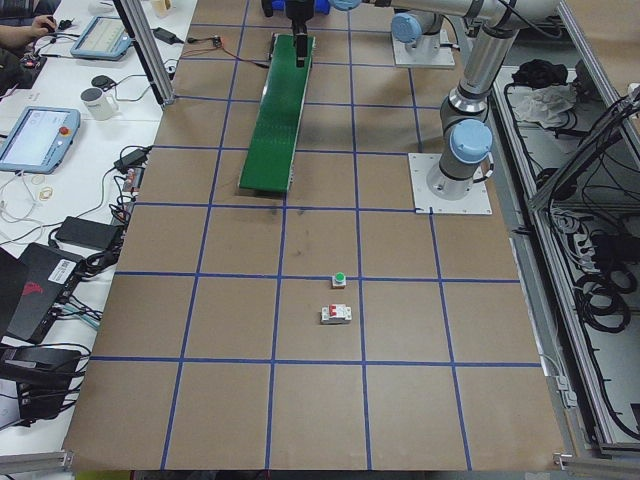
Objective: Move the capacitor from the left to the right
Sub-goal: 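Lift the capacitor with the right gripper and drop it into the blue bin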
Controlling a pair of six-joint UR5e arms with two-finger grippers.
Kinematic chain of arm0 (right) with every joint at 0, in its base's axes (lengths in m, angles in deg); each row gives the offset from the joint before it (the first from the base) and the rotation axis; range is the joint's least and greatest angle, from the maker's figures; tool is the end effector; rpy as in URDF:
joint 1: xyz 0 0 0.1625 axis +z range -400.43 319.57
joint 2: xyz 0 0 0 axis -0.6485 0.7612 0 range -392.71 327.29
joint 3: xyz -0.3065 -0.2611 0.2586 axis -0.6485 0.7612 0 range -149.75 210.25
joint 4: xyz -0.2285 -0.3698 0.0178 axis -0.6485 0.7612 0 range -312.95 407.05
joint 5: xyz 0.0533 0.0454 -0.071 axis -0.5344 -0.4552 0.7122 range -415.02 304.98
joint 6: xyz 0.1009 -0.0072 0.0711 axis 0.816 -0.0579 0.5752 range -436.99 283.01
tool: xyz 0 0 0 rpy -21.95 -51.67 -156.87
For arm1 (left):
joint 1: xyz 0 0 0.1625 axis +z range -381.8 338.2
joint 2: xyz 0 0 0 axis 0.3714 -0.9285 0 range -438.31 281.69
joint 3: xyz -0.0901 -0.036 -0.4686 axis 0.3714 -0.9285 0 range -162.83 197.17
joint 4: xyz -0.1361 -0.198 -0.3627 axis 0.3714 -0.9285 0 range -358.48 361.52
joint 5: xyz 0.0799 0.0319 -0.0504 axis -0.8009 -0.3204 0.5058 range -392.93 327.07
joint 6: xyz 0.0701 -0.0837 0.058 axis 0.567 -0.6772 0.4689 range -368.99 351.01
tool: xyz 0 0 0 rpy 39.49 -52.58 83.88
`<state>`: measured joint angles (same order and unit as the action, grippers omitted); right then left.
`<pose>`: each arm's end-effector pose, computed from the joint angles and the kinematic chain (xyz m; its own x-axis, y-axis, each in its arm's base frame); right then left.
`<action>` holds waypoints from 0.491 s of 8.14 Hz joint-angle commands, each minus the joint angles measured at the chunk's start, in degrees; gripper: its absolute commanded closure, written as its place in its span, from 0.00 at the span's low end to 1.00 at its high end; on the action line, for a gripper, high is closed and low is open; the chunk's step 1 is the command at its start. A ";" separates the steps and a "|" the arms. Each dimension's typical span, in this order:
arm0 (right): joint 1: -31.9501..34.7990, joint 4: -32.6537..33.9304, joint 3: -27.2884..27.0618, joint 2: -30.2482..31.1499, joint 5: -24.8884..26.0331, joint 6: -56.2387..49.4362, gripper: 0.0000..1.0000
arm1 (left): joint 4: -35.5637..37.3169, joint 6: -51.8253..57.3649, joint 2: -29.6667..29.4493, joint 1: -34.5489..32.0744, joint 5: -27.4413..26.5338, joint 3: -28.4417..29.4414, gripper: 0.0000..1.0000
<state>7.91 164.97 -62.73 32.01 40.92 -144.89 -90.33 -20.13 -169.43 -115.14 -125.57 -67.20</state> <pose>-0.3541 -0.5793 0.2756 -0.8956 -0.4436 0.0337 -0.4387 0.8933 0.0981 -0.1582 -0.5193 0.5548 -0.9898 -0.1377 -0.0362 -0.1357 0.9893 -0.0543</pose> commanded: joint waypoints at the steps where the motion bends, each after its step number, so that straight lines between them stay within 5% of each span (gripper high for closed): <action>1: 1.74 -9.70 0.16 10.74 -2.85 0.48 0.00 | 0.00 -0.02 -0.02 0.00 0.00 0.00 0.00; 4: 11.82 -20.16 0.86 21.13 -3.57 11.48 0.00 | 0.09 -0.02 -0.02 0.00 0.00 0.00 0.00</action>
<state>13.34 151.02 -62.32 47.36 37.70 -142.16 -90.32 -20.15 -169.45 -115.14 -125.57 -67.20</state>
